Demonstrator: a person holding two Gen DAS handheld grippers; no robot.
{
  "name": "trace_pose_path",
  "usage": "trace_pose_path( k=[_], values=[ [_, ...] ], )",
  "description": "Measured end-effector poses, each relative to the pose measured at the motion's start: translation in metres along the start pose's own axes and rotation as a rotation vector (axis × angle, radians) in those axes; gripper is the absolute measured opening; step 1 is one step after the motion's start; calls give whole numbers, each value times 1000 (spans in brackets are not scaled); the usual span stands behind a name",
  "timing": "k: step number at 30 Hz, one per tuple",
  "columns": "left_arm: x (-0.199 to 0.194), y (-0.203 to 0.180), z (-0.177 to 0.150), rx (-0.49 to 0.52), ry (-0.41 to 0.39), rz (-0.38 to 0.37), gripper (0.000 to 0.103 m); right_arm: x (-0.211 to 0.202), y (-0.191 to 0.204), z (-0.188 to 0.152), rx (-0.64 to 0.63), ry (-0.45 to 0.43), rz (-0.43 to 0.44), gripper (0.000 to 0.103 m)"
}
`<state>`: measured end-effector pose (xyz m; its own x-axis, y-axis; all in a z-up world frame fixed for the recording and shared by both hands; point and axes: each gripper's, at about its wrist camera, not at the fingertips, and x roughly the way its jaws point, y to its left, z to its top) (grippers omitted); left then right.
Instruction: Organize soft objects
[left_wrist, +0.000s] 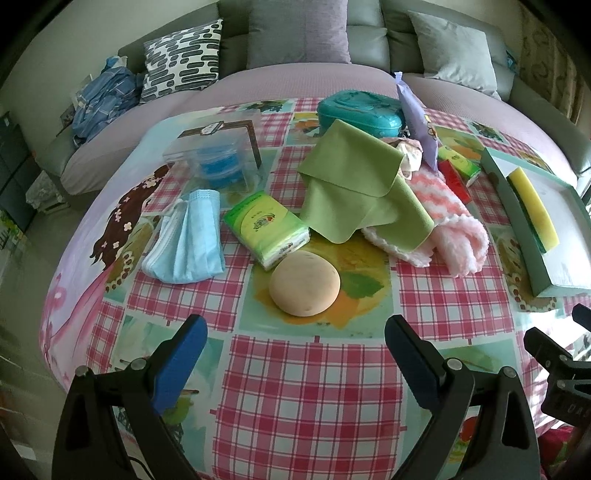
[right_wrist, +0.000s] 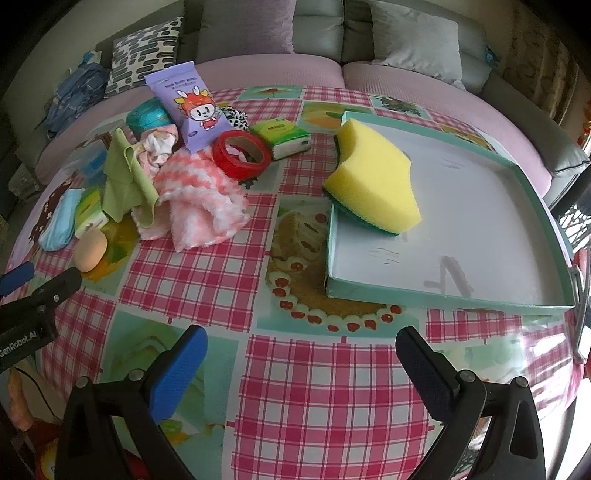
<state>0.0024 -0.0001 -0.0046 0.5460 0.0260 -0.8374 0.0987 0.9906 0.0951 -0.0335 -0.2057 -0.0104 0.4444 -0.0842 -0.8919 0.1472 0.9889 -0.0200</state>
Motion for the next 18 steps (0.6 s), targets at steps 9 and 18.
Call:
trace_pose_path(
  k=[9, 18],
  values=[
    [1, 4, -1, -18, 4, 0, 97, -1, 1, -1, -23, -13, 11, 103],
    [1, 7, 0, -31, 0, -2, 97, -2, 1, -1, -34, -20, 15, 103]
  ],
)
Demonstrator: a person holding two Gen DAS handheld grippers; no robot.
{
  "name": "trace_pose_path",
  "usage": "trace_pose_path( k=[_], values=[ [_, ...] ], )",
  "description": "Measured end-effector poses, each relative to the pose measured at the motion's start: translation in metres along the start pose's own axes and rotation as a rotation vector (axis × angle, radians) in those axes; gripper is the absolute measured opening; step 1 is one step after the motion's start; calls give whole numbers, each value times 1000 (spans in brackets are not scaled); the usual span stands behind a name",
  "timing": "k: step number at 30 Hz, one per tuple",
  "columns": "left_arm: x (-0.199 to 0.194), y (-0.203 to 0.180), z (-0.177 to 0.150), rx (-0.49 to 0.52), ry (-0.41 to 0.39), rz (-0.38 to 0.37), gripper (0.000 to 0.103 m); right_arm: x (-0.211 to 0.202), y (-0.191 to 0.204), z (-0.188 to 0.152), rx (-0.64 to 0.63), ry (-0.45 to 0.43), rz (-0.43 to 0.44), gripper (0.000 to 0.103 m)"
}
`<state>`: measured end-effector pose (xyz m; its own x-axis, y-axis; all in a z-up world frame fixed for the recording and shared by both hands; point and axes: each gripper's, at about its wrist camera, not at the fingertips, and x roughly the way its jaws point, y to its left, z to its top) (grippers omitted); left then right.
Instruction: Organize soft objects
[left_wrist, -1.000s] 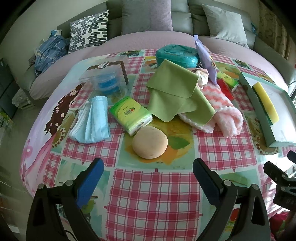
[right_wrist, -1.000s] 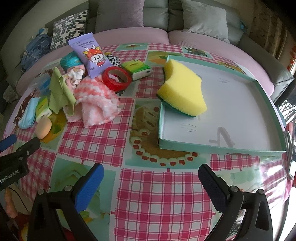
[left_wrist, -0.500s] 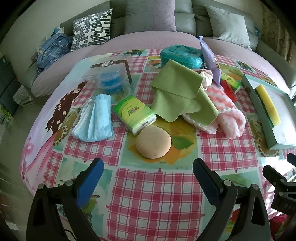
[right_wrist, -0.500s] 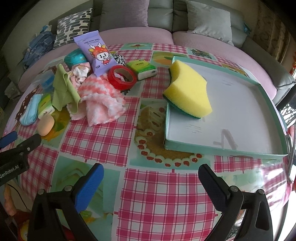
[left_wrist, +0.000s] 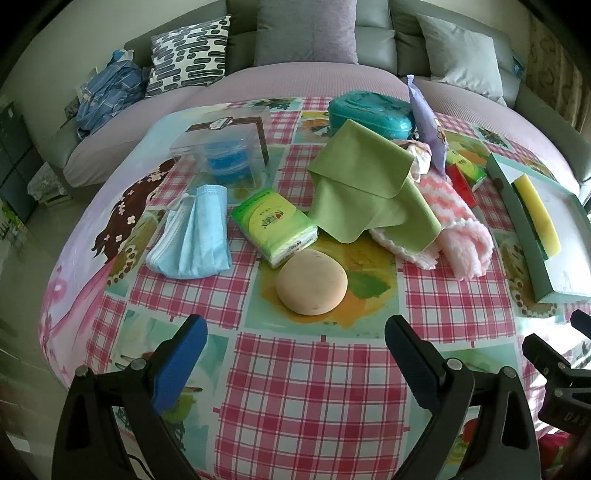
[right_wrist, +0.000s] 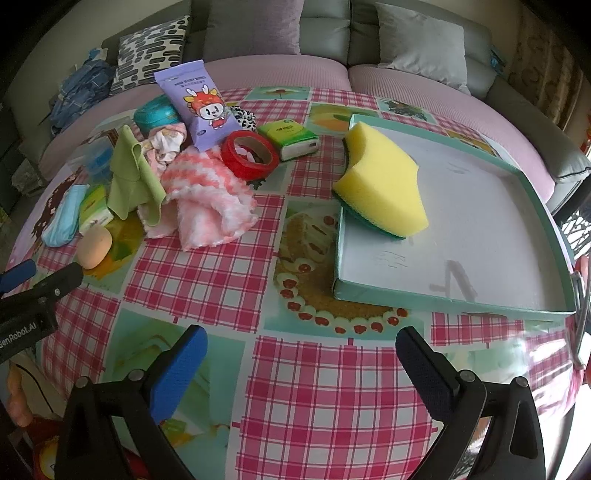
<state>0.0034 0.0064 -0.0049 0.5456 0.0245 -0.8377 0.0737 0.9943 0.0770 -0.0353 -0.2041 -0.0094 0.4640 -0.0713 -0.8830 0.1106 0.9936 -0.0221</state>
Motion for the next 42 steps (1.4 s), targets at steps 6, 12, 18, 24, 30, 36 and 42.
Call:
trace_pose_path(
  k=[6, 12, 18, 24, 30, 36, 42],
  values=[
    [1, 1, -1, -8, 0, -1, 97, -1, 1, -1, -6, -4, 1, 103],
    [1, 1, 0, -11, 0, -1, 97, -1, 1, -1, -11, -7, 2, 103],
    [1, 2, -1, -10, 0, -2, 97, -1, 2, -1, -16, -9, 2, 103],
    [1, 2, -1, -10, 0, -2, 97, -1, 2, -1, -17, -9, 2, 103],
    [1, 2, -1, -10, -1, -3, 97, -1, 2, -1, -22, -12, 1, 103],
    [2, 3, 0, -10, -2, -4, 97, -1, 2, -1, -24, -14, 0, 103],
    [3, 6, -2, -25, 0, -22, 97, -2, 3, -2, -29, -18, -1, 103]
  ],
)
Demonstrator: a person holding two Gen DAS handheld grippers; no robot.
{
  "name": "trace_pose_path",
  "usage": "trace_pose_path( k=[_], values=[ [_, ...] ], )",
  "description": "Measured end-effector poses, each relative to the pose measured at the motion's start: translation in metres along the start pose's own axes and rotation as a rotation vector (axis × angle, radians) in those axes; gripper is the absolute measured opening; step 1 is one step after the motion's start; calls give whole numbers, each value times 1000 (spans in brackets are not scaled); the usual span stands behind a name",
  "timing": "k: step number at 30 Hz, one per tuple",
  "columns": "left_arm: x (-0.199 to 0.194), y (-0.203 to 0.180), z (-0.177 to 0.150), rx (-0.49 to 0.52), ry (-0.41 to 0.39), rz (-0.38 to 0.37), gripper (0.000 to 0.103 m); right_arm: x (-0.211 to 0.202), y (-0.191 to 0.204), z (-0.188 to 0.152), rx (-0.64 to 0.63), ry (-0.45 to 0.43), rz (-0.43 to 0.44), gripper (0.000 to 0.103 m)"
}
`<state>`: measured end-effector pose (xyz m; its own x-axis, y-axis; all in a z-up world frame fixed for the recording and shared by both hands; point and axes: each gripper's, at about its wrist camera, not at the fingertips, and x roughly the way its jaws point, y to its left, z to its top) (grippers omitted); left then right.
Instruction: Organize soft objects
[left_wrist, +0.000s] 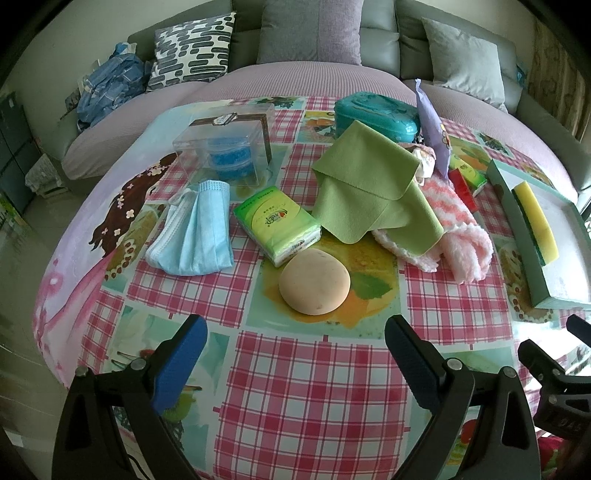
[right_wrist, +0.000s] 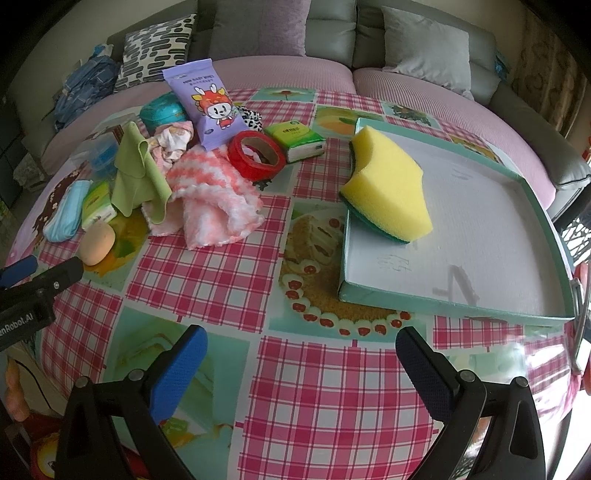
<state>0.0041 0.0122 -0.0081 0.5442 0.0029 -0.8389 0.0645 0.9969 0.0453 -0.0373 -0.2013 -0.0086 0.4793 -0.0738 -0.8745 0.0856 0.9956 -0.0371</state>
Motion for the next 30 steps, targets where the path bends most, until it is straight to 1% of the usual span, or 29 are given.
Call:
trace_pose_path(
  k=[7, 10, 12, 14, 16, 18, 20, 21, 22, 23, 24, 25, 26, 28, 29, 30],
  values=[
    [-2, 11, 2, -48, -9, -43, 97, -1, 2, 0, -12, -4, 0, 103],
    [-9, 16, 10, -68, -31, -70, 97, -11, 1, 4, -8, -30, 18, 103],
    [-17, 17, 20, -69, -54, -81, 98, -23, -6, 14, 9, -70, 32, 103],
    [-25, 16, 31, -58, -79, -100, 101, -38, -17, 29, 34, -113, 34, 103],
    [-32, 12, 45, -40, -97, -108, 101, -45, -25, 41, 49, -134, 42, 103],
    [-33, 5, 61, -26, -81, -101, 101, -48, -34, 55, 64, -142, 41, 103],
    [-32, -1, 78, -31, -56, -113, 101, -47, -44, 70, 100, -136, 24, 102],
    [-30, -4, 85, -39, -42, -131, 101, -44, -50, 77, 118, -131, 32, 99],
    [-26, -7, 92, -49, -25, -150, 101, -40, -57, 83, 138, -122, 43, 93],
    [-21, -9, 96, -55, -11, -159, 101, -35, -61, 88, 151, -112, 44, 89],
    [-17, -13, 101, -65, 2, -159, 101, -29, -66, 94, 163, -96, 37, 82],
    [-12, -16, 103, -74, 14, -149, 101, -22, -67, 97, 167, -80, 32, 77],
    [-7, -19, 106, -84, 24, -143, 101, -14, -69, 99, 172, -59, 32, 74],
    [5, -22, 110, -105, 53, -151, 101, 0, -73, 105, 185, -17, 40, 60],
    [12, -24, 112, -122, 71, -150, 101, 6, -73, 106, 186, -3, 39, 56],
    [17, -26, 113, -131, 82, -144, 99, 12, -74, 106, 185, 11, 36, 49]
  ],
)
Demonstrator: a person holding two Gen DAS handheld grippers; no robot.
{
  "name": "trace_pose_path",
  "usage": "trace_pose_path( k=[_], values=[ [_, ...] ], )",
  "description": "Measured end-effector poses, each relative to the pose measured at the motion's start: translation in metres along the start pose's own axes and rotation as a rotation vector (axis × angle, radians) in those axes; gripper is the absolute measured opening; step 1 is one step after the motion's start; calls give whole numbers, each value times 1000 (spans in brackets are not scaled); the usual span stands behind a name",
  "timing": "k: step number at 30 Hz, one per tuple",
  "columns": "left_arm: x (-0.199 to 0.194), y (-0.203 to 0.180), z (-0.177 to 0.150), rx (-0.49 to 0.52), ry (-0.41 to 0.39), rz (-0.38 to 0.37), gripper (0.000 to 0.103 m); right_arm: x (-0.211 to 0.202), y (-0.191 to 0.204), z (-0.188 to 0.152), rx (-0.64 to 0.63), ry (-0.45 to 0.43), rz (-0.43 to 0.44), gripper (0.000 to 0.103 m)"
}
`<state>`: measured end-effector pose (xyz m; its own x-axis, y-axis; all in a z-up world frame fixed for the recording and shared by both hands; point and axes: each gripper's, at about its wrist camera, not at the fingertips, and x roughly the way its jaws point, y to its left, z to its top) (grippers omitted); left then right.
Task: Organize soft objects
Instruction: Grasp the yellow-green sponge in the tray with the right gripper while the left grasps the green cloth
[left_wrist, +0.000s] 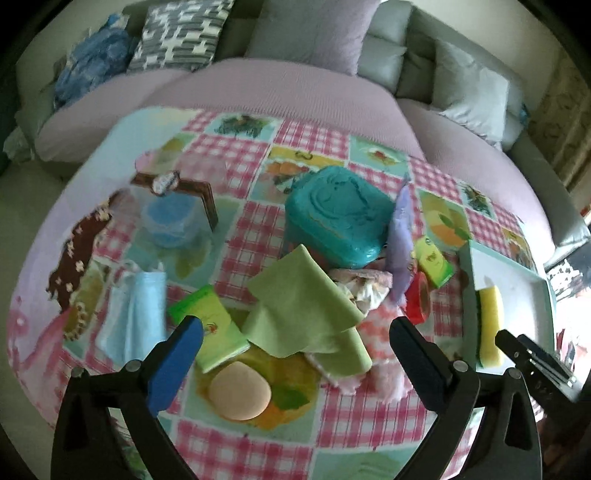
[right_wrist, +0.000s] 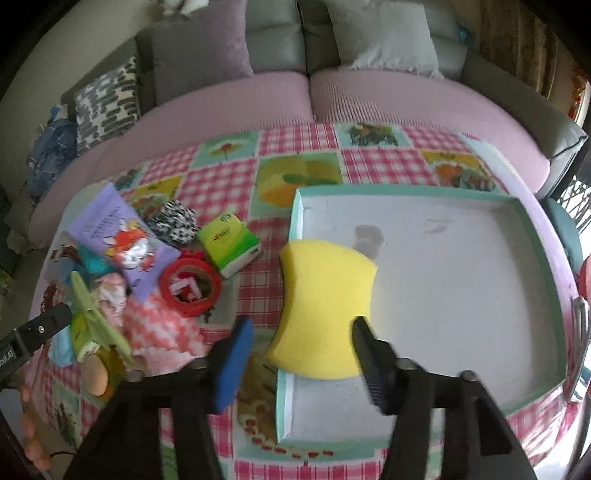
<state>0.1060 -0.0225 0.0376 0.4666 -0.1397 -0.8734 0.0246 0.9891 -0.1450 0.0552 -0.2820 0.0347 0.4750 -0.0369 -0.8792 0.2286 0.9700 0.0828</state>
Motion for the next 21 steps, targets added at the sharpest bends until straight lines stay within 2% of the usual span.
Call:
trace_pose_path(
  k=[2, 4, 8, 10, 11, 13, 16, 21],
  values=[
    [9, -2, 1, -9, 15, 0, 90, 12, -1, 2, -1, 27, -3, 42],
    [19, -4, 2, -22, 36, -28, 77, 20, -1, 2, -6, 44, 0, 37],
    [30, -4, 2, -32, 39, -43, 62, 24, 1, 3, -28, 44, -15, 31],
    [36, -1, 2, -47, 45, -65, 45, 24, 2, 3, -36, 42, -17, 28],
    [37, 0, 1, -59, 48, -80, 42, 23, 3, 3, -40, 40, -18, 27],
    [37, 4, 1, -74, 42, -109, 28, 22, 3, 3, -47, 36, -14, 24],
    [33, 7, 1, -79, 16, -97, 12, 17, 3, 2, -51, 25, -1, 19],
    [20, 11, 0, -77, -29, -88, 9, 4, 5, 2, -68, -11, 8, 18]
  ],
)
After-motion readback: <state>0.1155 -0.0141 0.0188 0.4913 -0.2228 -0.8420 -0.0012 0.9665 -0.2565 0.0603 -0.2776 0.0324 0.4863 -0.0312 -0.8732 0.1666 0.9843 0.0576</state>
